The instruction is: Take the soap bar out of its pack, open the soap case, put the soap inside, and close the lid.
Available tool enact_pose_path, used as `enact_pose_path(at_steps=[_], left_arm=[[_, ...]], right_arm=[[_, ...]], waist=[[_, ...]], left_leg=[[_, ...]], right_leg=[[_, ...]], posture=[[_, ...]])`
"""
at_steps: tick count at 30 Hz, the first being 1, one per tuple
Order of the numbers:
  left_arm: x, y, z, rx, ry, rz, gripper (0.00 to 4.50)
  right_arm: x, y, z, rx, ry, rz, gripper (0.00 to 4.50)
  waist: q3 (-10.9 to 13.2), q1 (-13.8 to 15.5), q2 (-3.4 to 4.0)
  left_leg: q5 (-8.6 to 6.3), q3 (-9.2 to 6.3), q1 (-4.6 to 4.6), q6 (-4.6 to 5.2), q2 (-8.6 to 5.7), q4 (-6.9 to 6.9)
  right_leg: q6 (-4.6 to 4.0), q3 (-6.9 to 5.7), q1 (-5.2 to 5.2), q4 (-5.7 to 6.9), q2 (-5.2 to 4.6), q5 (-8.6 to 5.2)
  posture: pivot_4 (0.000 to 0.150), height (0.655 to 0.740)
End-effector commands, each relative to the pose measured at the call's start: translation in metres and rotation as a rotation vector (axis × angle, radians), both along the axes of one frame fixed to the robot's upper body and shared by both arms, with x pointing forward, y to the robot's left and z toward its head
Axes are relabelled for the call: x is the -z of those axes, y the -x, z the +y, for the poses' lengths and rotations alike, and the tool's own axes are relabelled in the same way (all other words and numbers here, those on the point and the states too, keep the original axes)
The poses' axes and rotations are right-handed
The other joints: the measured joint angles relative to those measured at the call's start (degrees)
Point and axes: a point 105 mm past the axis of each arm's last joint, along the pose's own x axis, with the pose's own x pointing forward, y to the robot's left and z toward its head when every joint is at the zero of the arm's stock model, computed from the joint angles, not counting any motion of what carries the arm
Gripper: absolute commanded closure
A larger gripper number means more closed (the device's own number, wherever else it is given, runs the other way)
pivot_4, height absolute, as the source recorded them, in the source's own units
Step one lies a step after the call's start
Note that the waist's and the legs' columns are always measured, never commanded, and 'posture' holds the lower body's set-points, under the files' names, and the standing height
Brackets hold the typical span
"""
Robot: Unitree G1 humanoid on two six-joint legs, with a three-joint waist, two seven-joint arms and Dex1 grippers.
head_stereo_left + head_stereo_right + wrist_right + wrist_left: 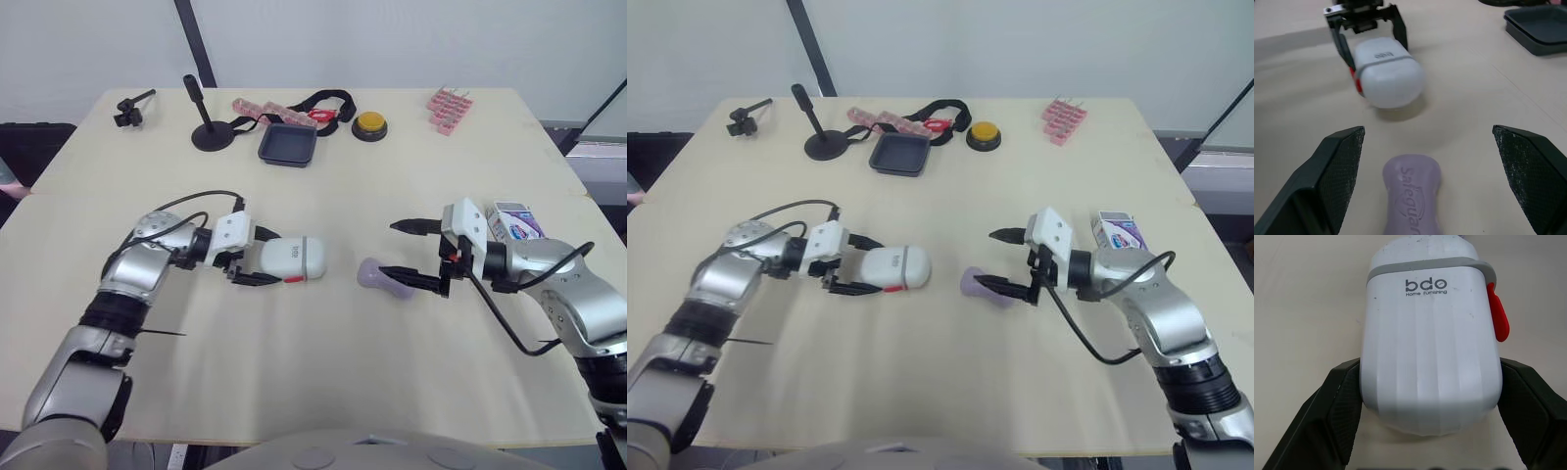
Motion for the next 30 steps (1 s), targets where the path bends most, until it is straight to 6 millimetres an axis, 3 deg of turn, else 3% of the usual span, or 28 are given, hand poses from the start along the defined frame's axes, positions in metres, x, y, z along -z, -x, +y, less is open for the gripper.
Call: enact_pose_path(at_steps=[1,4,8,11,15,30], left_arm=[[-0.012,0.015,0.009,0.001,0.019,-0.068,1.05],[-0.011,0.034,0.01,0.011,0.025,-0.046,1.05],[-0.012,0.043,0.005,-0.001,0.041,-0.064,1.05],[-0.009,0.047,0.004,-0.025,0.06,-0.065,1.05],[-0.011,0.048,0.002,-0.041,0.079,-0.075,1.05],[-0.007,0.057,-0.014,-0.025,0.105,-0.067,1.05]], right_arm=[[-0.015,-0.003,0.002,0.044,-0.076,0.154,0.0],[-0.014,0.0,0.009,0.042,-0.16,0.418,0.0],[-0.014,0.009,0.024,-0.016,-0.274,0.7,0.0],[0.006,0.024,0.036,-0.041,-0.261,0.858,0.0],[0.019,0.035,0.047,-0.067,-0.236,0.941,0.0],[0.03,0.029,0.074,-0.047,-0.301,1.048,0.0]], waist=[[0.0,-0.1,0.01],[0.0,0.0,0.01],[0.0,1.1,0.03],[0.0,1.5,0.05],[0.0,1.8,0.07],[0.0,0.5,0.06]], left_leg=[[0.0,0.0,0.0,0.0,0.0,-0.01],[-0.01,0.02,0.02,-0.05,0.0,-0.09],[0.05,-0.11,0.07,-0.2,0.06,-0.13],[0.07,-0.12,0.04,-0.23,0.05,-0.13],[0.07,-0.12,-0.04,-0.24,0.05,-0.18],[0.06,-0.12,0.0,-0.56,0.03,-0.4]], right_leg=[[0.0,-0.01,0.0,-0.03,0.0,0.0],[0.01,0.05,0.02,-0.13,0.06,0.0],[-0.01,-0.18,0.03,-0.16,0.07,0.0],[-0.01,-0.19,0.03,-0.15,0.04,-0.01],[-0.01,-0.21,0.01,-0.24,0.04,0.0],[0.0,-0.23,0.02,-0.29,0.04,0.0]], posture=[[0.15,0.74],[0.15,0.74],[0.15,0.74],[0.15,0.74],[0.15,0.74],[0.15,0.74]])
